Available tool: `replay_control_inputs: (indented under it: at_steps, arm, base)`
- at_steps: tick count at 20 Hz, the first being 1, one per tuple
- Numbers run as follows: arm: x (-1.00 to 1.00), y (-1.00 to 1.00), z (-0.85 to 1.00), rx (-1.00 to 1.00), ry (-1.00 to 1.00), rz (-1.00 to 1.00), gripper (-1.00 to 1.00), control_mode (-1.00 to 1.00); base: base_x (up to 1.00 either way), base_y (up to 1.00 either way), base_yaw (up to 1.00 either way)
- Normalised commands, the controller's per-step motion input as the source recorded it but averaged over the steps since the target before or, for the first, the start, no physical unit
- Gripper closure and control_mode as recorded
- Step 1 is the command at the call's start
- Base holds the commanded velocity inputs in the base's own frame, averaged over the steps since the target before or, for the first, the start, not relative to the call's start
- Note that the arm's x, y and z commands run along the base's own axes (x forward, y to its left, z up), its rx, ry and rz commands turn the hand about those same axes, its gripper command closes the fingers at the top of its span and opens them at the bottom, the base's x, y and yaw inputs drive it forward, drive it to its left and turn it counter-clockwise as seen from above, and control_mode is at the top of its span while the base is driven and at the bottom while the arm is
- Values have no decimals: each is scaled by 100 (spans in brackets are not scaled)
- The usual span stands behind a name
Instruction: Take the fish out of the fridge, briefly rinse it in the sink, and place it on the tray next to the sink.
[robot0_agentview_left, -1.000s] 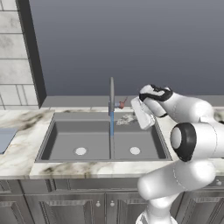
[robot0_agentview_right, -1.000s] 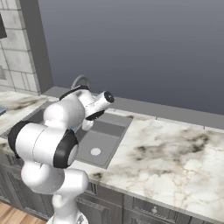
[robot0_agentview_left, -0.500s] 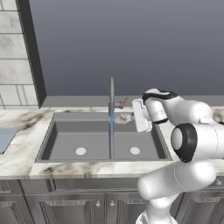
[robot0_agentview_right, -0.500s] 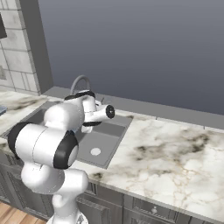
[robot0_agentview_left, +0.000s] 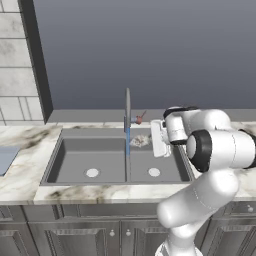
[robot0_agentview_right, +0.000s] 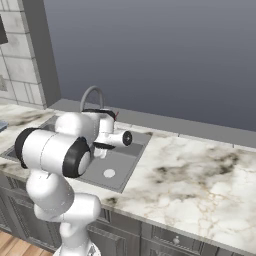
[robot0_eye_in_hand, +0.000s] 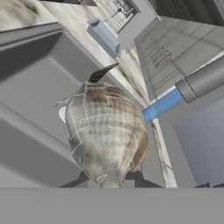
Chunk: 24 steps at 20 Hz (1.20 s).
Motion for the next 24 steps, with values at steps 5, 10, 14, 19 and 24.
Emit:
replay_control_inputs:
  at_steps: [5,10,14,19,24]
  arm:
    - [4,0,-5,0,2,0,100,-100]
    - [34,4,-11,0,1,0,100,-100]
    - [41,8,-10,0,0,0,100,-100]
    - [33,5,-15,0,0,-1,100,-100]
    - [57,17,-13,0,0,-7,100,-100]
  base:
    - [0,0,0]
    - [0,0,0]
    - [0,0,0]
    - [0,0,0]
    - [0,0,0]
